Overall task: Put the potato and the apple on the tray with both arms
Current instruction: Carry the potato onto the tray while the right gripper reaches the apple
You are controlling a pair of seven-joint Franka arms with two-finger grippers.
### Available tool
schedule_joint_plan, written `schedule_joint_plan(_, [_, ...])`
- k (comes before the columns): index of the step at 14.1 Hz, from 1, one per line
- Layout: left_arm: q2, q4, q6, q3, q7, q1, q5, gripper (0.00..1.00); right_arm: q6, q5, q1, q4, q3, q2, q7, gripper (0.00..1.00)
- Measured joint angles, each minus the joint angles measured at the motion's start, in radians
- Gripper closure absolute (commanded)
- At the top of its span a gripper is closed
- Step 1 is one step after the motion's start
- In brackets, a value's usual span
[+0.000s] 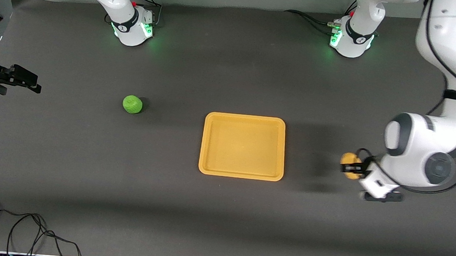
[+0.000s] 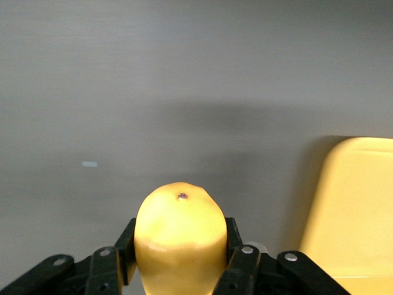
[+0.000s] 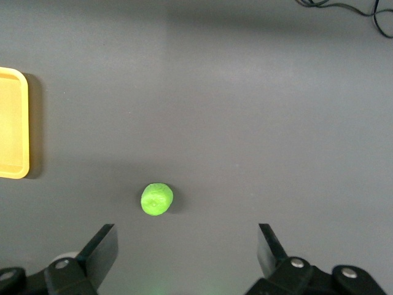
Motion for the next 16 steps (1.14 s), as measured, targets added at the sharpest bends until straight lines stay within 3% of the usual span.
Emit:
schedule_joint_plan(3, [0.010,0.029,0.000,-0.012,-0.172,-0.159,-0.003,0.94,0.003,0.000,0.090,-0.067,0.006,-0.053,0.103,0.00])
schedule_joint_plan(6, [0.085,0.028,0.009,-0.010,-0.259,-0.294,0.001,0.93,0.043,0.000,0.178,-0.215,0.010,-0.175,0.224,0.00])
schedule_joint_plan(11, [0.169,0.030,0.063,-0.004,-0.282,-0.329,0.006,0.88,0.105,-0.001,0.240,-0.541,0.009,-0.439,0.285,0.00])
schedule_joint_plan(12, [0.170,0.030,0.063,-0.003,-0.282,-0.329,0.008,0.84,0.112,-0.001,0.239,-0.591,0.006,-0.484,0.285,0.00])
schedule_joint_plan(16, [0.172,0.030,0.070,-0.003,-0.288,-0.337,0.008,0.44,0.134,-0.022,0.236,-0.690,-0.001,-0.574,0.285,0.00])
